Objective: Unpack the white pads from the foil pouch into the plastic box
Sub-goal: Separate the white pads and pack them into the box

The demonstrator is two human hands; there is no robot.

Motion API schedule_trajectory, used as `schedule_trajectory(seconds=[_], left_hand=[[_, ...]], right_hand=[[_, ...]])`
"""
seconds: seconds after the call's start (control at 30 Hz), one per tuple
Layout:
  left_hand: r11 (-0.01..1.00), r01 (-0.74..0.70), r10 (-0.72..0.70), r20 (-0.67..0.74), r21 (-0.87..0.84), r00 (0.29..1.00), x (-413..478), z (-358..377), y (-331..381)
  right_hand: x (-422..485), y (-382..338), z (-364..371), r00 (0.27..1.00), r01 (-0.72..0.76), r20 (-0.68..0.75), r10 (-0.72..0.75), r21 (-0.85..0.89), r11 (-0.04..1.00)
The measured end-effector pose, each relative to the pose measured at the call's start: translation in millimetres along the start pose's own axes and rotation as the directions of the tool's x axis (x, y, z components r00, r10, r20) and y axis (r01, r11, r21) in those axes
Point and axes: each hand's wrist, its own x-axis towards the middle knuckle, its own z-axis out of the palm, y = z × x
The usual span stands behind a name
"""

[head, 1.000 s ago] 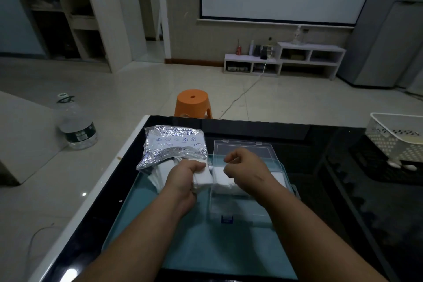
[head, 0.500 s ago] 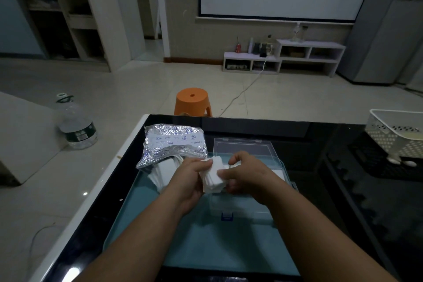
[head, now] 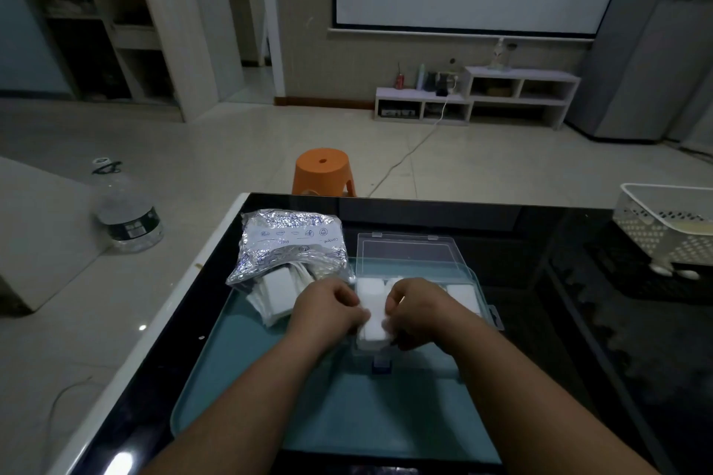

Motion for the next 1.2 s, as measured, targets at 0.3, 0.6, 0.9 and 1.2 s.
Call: schedule_trajectory(seconds=[0.3, 0.6, 0.9, 1.2], left_hand=[[0.912, -0.126, 0.134, 0.006, 0.389, 0.991, -5, 1, 3], [0.818, -0.252, 0.195, 0.162, 0.517, 0.967, -7, 4, 0], [0.807, -0.224, 0.118, 0.222, 0.547, 0.968, -7, 5, -4], [0.928, -0.151, 0.095, 0.175, 0.34, 0.98, 5, -8, -1]], right_hand=[[3, 1, 7, 0.998, -0.024, 0.049, 0.029, -0.082, 0.996], [1, 0, 9, 0.994, 0.062, 0.103, -0.027, -0.353, 0.933], [0, -1, 4, 0.992, 0.12, 0.098, -0.082, -0.488, 0.865], [3, -3, 0, 0.99, 0.134, 0.008, -0.144, -0.412, 0.901]])
